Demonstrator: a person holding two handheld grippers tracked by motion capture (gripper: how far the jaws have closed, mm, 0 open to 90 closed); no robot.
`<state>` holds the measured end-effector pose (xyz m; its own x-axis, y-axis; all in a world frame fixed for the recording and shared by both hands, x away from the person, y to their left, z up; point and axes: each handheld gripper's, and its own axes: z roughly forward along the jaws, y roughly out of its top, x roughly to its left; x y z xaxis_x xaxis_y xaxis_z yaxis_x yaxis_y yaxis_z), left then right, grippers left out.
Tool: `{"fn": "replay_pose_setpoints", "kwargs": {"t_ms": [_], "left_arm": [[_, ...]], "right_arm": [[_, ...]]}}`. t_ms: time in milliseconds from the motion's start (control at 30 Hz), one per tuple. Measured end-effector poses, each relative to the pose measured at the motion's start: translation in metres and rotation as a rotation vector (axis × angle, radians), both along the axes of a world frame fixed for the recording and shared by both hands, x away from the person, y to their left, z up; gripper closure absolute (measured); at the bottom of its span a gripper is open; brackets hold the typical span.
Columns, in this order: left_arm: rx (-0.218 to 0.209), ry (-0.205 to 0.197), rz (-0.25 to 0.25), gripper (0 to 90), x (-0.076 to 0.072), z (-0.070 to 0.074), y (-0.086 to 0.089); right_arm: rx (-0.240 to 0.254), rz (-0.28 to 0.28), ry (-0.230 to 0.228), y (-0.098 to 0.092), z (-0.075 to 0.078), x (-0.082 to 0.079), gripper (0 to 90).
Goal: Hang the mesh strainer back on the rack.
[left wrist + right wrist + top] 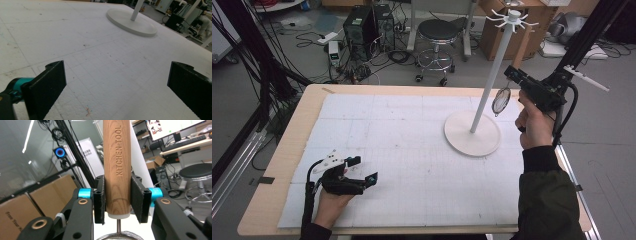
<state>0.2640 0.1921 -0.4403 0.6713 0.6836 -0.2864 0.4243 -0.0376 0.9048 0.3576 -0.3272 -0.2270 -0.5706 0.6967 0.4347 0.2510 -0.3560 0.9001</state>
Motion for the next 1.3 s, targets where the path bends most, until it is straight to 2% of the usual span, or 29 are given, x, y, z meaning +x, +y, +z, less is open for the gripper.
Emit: {"fn": "replay_pose_setpoints", "kwargs": {"t_ms": [100,167,433,700,800,1300], "left_arm": [[-0.001,-0.002,0.000,2.7,0.000,0.000,0.000],[-0.002,-0.001,-0.001,2.7,0.000,0.000,0.000],[-0.001,-0.005,-0.003,2.7,-0.001,0.001,-0.001],[0.001,-0.007,-0.004,2.7,-0.001,0.001,0.000],[-0.001,-0.007,-0.004,2.7,-0.001,0.001,0.000],[-0.006,-0.013,0.001,2.7,-0.002,0.002,0.002]], "right_arm": [[0.000,-0.009,0.007,0.000,0.002,0.001,51.8],[-0.029,-0.034,0.012,0.002,0.003,0.000,44.6],[-0.058,-0.029,0.014,0.005,0.003,-0.004,33.0],[-0.078,-0.015,0.024,0.009,-0.007,-0.009,24.5],[-0.095,0.010,0.026,0.013,-0.010,-0.011,21.0],[-0.119,0.042,0.056,0.027,-0.034,-0.020,19.6]]}}
